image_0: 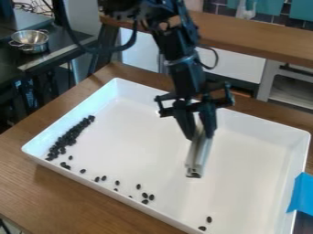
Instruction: Sweep into pile
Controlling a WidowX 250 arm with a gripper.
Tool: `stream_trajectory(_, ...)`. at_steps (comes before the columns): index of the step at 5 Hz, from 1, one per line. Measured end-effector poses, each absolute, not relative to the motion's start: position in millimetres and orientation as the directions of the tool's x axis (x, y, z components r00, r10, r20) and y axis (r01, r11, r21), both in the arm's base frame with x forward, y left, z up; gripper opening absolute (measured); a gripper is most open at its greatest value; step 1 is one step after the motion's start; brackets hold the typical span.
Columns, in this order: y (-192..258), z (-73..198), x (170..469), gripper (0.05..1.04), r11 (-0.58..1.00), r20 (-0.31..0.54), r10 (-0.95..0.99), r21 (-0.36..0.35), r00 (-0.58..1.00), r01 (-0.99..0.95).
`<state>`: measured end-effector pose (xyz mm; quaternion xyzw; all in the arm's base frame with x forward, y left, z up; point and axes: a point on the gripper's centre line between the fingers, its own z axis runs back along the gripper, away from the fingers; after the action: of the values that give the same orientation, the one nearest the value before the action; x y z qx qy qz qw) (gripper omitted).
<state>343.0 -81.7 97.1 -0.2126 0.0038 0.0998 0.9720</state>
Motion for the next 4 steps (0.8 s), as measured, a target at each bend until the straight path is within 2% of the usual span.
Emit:
stream_trajectory(2,-111,83,343,0.345,0.908,-0.029,0.195,-0.372,0.980,-0.192)
stream_trajectory(4,-132,55,327,0.345,0.936,-0.015,0.164,-0.313,0.986,-0.161)
